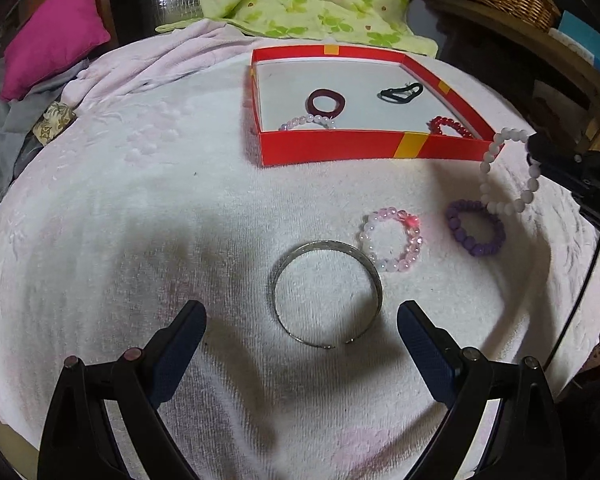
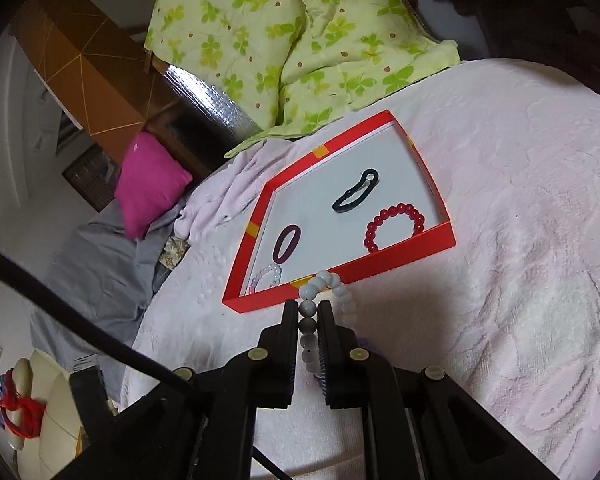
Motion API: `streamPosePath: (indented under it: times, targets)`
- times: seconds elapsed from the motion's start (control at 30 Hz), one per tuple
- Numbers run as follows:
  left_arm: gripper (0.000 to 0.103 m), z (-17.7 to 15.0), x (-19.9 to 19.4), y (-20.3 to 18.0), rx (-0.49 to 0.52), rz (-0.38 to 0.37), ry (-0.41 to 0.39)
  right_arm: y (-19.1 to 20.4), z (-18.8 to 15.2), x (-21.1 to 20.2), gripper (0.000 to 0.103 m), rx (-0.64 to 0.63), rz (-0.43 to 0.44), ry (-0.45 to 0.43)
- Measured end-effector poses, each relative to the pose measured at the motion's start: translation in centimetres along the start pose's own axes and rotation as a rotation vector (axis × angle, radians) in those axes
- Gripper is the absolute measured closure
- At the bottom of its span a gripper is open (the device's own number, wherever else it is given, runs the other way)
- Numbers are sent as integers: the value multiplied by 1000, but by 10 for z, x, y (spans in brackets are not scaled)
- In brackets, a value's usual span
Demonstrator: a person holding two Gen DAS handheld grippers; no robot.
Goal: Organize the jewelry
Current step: 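Grasp the silver bangle with the left tool while the right tool holds the white bracelet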
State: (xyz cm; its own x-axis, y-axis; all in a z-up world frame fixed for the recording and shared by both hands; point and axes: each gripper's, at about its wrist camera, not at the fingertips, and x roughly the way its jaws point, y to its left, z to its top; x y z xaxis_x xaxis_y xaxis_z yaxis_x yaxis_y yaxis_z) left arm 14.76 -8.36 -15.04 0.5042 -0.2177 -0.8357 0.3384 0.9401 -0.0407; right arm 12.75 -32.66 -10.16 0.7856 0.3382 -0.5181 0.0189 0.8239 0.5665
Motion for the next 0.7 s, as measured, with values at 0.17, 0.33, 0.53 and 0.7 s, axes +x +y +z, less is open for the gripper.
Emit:
streamPosePath:
  times: [0.17, 0.33, 0.53, 0.7]
  targets:
    - [7, 0, 9, -4, -1, 7, 27, 5, -4, 0, 92, -4, 6, 11]
    - [8, 1, 13, -7, 8, 47, 31, 11, -8, 2, 92, -21, 12, 12]
    - [34, 4, 9, -14, 65, 58, 1, 13, -11, 4, 92, -22, 7, 16]
    - [40, 3, 8, -22, 116, 80, -16, 13, -11, 6, 92, -29, 2, 19]
